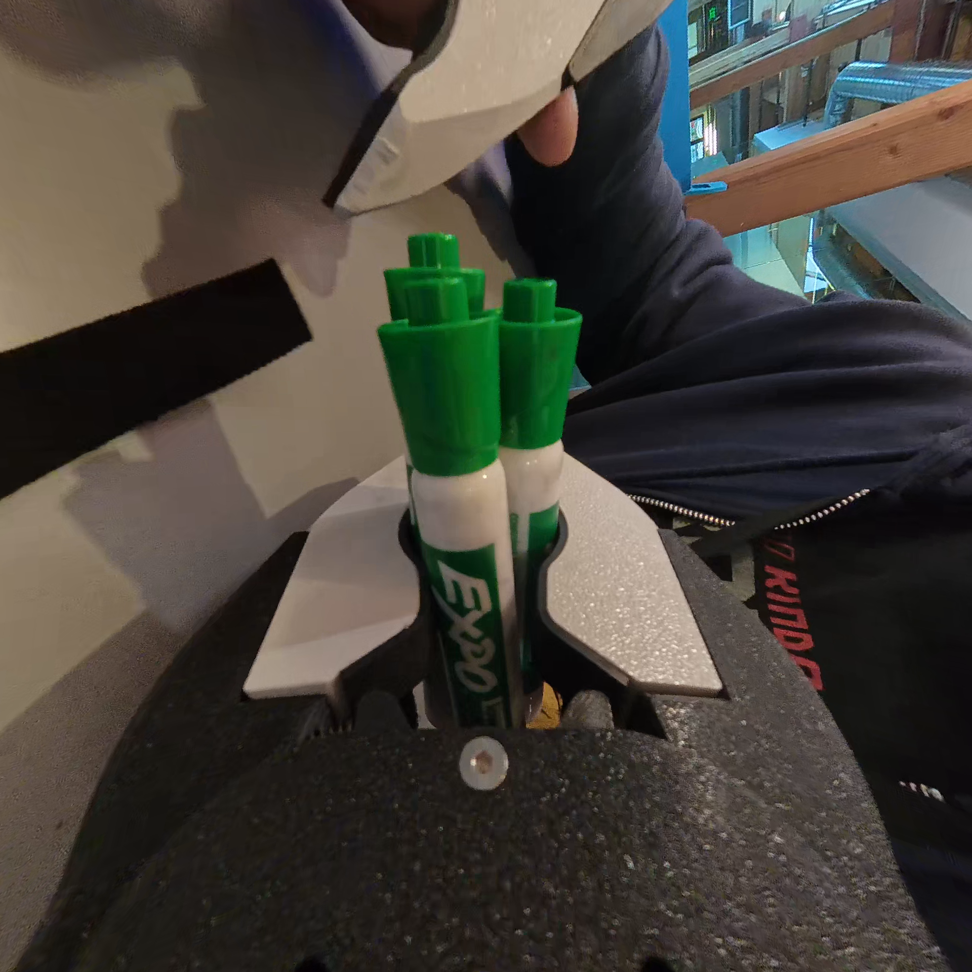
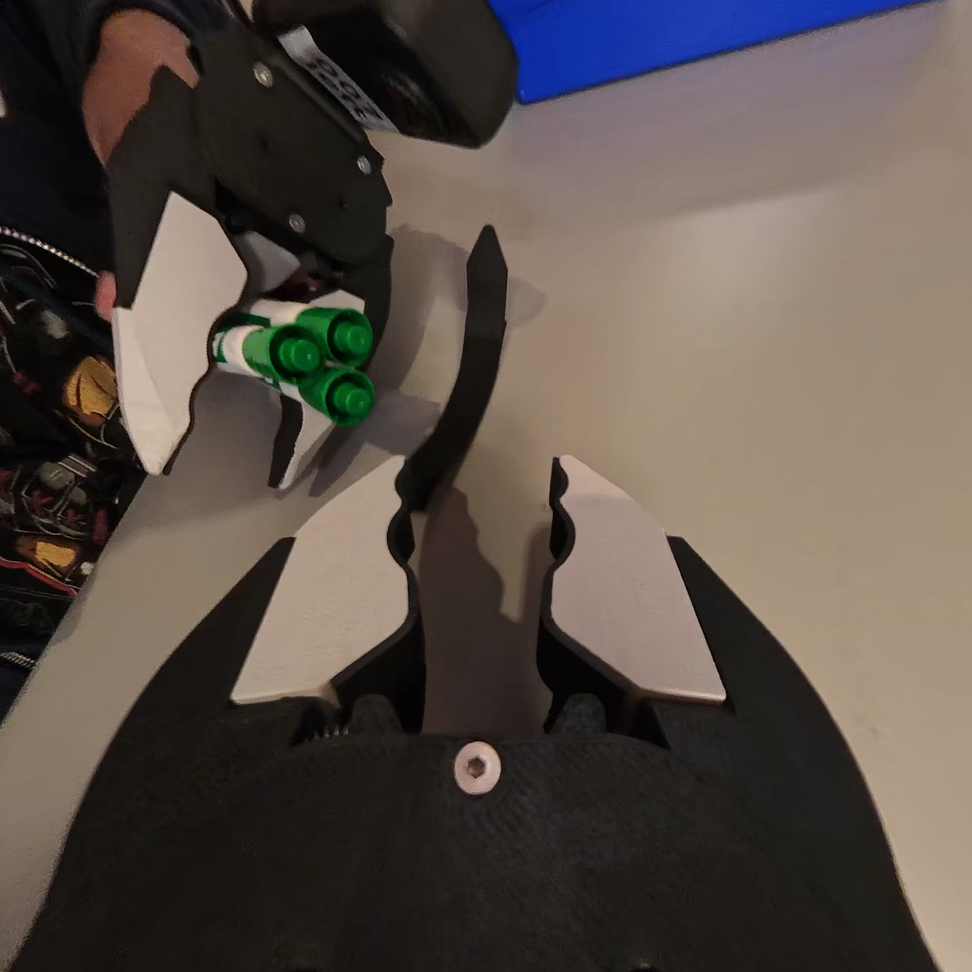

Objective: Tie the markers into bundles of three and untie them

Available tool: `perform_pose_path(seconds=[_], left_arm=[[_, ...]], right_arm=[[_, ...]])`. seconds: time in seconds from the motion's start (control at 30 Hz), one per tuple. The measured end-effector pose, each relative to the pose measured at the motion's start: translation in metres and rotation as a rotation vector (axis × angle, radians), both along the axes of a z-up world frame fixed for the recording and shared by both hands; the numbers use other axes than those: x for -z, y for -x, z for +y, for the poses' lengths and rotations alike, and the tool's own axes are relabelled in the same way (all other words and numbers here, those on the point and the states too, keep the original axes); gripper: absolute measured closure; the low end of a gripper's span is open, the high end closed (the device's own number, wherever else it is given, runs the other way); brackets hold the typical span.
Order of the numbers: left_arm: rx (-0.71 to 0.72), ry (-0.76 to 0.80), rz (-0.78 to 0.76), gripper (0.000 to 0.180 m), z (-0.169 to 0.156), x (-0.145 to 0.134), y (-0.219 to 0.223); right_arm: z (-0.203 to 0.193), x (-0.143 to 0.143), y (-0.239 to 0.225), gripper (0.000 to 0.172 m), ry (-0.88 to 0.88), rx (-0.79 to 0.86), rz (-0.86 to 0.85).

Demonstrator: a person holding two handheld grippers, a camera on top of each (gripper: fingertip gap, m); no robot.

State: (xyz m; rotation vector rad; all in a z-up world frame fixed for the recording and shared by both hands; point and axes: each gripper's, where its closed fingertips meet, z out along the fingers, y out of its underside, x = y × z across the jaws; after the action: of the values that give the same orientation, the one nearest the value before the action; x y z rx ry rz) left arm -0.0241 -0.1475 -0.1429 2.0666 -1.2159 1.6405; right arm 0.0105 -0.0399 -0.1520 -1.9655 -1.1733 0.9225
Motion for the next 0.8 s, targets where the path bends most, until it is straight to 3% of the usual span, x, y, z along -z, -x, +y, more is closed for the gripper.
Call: perform_pose_path(seconds=[0.23,0.43,0.47,0.53,0.57,0.67,0.8], left_arm=[[-0.013,0.047,-0.028,0.139,0.003,-0.01,0.017],[-0.055,0.105,-0.048,0.139,0.009,-0.014,0.027],[-0.061,0.109,-0.051,0.14,0.01,-0.014,0.028],[-0.074,0.12,-0.058,0.139,0.014,-0.015,0.031],[-0.08,0.127,-0.06,0.139,0.015,-0.015,0.032],[-0.089,0.149,-0.065,0.139,0.017,-0.014,0.034],[-0.073,0.181,-0.072,0.14,0.013,-0.012,0.031]], right_arm=[[0.026,0.001,0.058,0.122,0.05,-0.264,0.0],[0.033,0.021,0.095,0.127,0.147,-0.428,-0.087],[0.034,0.025,0.098,0.132,0.166,-0.435,-0.106],[0.035,0.032,0.099,0.167,0.192,-0.435,-0.155],[0.039,0.034,0.099,0.17,0.181,-0.417,-0.171],[0.048,0.018,0.096,0.171,0.123,-0.373,-0.119],[0.054,-0.03,0.092,0.171,-0.029,-0.331,0.031]])
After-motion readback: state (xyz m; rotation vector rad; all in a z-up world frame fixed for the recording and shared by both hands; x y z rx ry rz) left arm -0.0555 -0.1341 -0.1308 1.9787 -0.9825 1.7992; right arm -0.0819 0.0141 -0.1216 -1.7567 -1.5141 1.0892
